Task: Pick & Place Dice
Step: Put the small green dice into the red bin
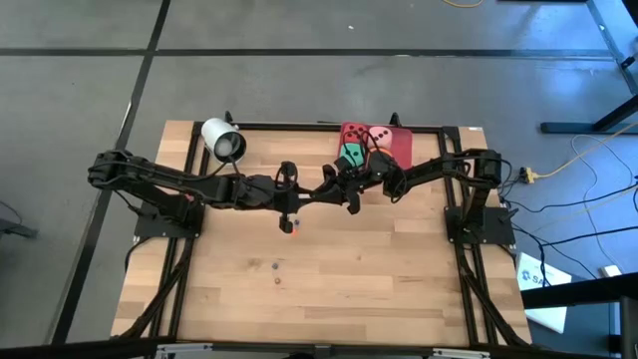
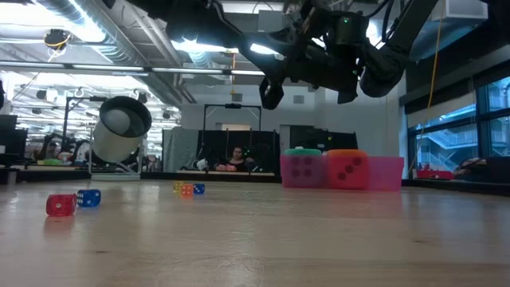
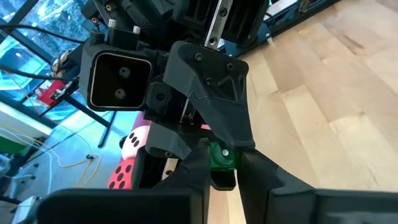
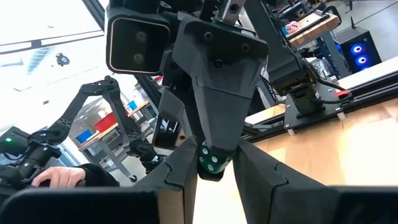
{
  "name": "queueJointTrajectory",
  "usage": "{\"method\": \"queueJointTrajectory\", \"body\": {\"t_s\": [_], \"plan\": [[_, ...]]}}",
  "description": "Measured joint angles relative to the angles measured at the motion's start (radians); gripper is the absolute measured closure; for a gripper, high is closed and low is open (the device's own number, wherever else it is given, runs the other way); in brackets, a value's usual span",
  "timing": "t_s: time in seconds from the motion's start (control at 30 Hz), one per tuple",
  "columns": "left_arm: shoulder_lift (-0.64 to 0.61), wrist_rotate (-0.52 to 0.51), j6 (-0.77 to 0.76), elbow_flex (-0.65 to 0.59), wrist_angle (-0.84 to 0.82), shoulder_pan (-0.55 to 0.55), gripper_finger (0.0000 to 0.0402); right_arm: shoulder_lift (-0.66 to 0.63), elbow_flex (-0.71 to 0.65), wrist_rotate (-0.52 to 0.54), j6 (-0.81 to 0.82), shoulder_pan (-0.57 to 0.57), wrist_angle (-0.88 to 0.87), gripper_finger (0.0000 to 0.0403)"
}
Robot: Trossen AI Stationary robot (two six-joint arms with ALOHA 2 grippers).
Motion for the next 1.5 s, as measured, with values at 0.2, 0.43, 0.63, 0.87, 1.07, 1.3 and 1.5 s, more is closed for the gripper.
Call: {"method": "queueJointTrajectory", "body": {"t_s": [0.2,0.43,0.63,0.87,1.07,1.3,1.5], "plan": [[0.000,0.034,-0.042,0.000,0.014,0.000,0.0305,0.000,0.000,-0.012,-0.006,0.000,0.002,0.0312],[0.000,0.069,-0.092,-0.001,0.015,0.000,0.0258,0.000,0.000,-0.019,-0.011,0.000,0.002,0.0324],[0.000,0.069,-0.100,-0.001,0.014,0.000,0.0228,0.000,0.000,-0.016,-0.010,-0.001,0.002,0.0324],[-0.001,0.048,-0.093,-0.002,0.017,-0.002,0.0212,0.000,0.000,-0.020,-0.010,-0.002,0.003,0.0324],[-0.029,0.051,-0.089,-0.002,0.016,-0.002,0.0210,-0.002,0.003,-0.027,-0.017,-0.002,0.009,0.0325],[-0.093,0.028,-0.080,-0.002,-0.009,-0.003,0.0210,-0.004,0.004,-0.037,-0.030,-0.001,0.007,0.0325],[-0.139,-0.042,-0.079,-0.002,-0.050,-0.002,0.0211,-0.006,0.003,-0.041,-0.036,0.000,0.002,0.0325]]}}
